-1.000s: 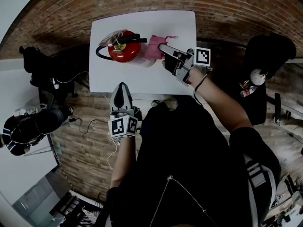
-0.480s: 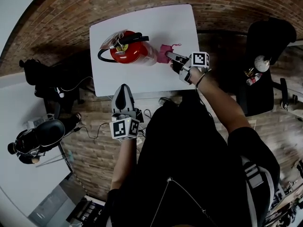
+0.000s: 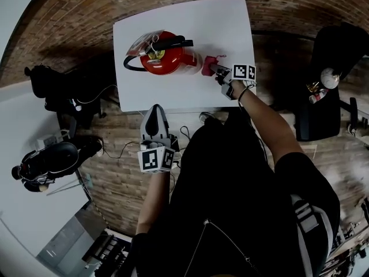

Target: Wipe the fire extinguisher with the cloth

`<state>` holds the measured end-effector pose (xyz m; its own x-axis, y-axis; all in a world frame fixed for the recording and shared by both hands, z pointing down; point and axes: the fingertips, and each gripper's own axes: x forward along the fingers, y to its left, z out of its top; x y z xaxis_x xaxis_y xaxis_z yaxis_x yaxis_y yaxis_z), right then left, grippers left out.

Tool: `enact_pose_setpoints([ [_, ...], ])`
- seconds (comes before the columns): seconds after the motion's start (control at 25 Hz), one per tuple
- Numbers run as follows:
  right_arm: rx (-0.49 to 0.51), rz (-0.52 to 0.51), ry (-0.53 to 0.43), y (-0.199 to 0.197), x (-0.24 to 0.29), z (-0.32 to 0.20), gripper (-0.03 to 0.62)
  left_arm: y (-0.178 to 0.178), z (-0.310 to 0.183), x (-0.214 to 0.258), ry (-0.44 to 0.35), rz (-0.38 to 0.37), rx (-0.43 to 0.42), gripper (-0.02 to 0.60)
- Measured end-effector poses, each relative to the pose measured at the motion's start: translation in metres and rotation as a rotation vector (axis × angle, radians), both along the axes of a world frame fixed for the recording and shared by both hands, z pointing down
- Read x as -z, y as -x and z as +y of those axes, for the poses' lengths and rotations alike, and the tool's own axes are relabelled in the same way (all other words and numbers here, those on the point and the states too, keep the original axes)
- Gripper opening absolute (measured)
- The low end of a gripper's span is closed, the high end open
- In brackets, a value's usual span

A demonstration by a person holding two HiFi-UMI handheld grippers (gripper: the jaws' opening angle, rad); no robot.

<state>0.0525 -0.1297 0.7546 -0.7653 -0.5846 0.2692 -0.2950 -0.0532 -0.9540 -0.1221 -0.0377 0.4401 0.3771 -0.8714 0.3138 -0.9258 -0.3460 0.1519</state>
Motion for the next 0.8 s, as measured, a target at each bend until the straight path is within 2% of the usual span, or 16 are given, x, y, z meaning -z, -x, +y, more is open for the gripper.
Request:
enact_pose_setpoints([
  [0.08,0.001,0.017,0.017,0.004,-0.014,-0.002,0.094,0.002,-0.001,0.001,-0.032,0.021,-0.008,0.008],
  [0.24,0.019,0.056,0.037,0.015,-0.034,-0.006,0.094,0.018,0.002,-0.011,0.004,-0.015,0.013,0.008],
  [0.36,0.016,0.076,0.044,0.021,-0.043,-0.007,0.094,0.023,0.002,-0.012,0.002,-0.010,0.018,0.008],
  [0.8,-0.065,0.061,0.046,0.027,-0.036,-0.008,0.093,0.028,0.009,-0.014,0.010,-0.004,0.011,0.008],
])
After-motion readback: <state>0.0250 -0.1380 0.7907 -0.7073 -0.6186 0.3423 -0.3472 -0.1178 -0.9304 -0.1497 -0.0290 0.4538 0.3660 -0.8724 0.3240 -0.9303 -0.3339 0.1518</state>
